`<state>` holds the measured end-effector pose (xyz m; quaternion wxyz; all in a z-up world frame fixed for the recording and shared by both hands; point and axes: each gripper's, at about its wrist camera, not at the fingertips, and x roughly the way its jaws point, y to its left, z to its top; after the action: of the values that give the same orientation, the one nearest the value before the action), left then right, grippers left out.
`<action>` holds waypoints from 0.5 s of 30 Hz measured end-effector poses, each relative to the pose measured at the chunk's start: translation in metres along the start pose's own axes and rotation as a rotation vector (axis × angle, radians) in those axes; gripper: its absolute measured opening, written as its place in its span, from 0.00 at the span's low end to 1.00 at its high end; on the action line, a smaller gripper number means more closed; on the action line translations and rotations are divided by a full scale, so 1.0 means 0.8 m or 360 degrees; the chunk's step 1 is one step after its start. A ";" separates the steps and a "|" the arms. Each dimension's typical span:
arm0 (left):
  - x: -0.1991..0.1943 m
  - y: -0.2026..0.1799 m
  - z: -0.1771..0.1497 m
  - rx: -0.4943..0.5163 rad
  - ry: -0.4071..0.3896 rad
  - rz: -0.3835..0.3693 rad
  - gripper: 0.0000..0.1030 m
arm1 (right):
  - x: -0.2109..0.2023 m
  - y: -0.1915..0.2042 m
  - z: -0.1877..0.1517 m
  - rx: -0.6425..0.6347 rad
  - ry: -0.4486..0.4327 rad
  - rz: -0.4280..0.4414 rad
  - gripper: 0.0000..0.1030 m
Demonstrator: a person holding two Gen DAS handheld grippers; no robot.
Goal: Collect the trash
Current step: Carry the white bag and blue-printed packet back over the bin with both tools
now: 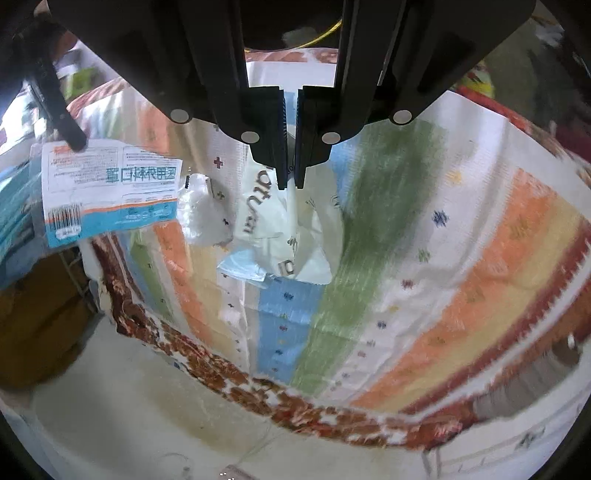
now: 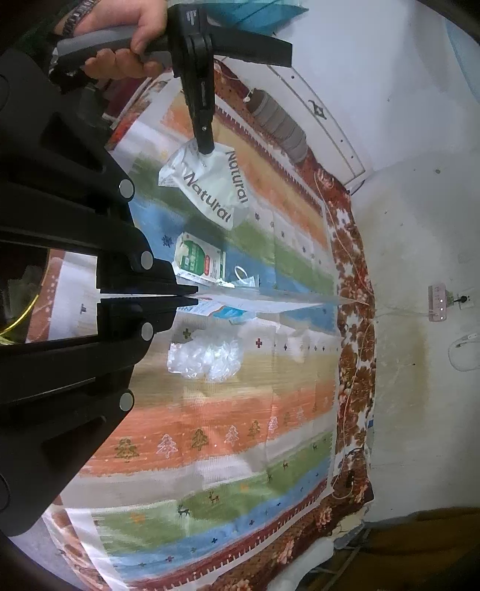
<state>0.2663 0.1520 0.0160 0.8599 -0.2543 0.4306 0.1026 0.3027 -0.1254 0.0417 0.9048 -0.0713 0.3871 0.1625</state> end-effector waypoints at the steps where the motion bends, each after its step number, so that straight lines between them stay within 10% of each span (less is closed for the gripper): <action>1: -0.009 -0.007 -0.002 0.0035 -0.0023 -0.0011 0.03 | -0.003 0.001 -0.001 -0.0003 0.0001 0.0003 0.00; 15: -0.075 -0.042 -0.039 0.0142 -0.0145 -0.0147 0.03 | -0.067 0.027 -0.035 -0.0109 -0.0073 0.0048 0.00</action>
<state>0.2212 0.1096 0.0596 0.8928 -0.2304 0.3831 0.0549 0.2416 -0.1251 0.0609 0.9080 -0.0927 0.3613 0.1908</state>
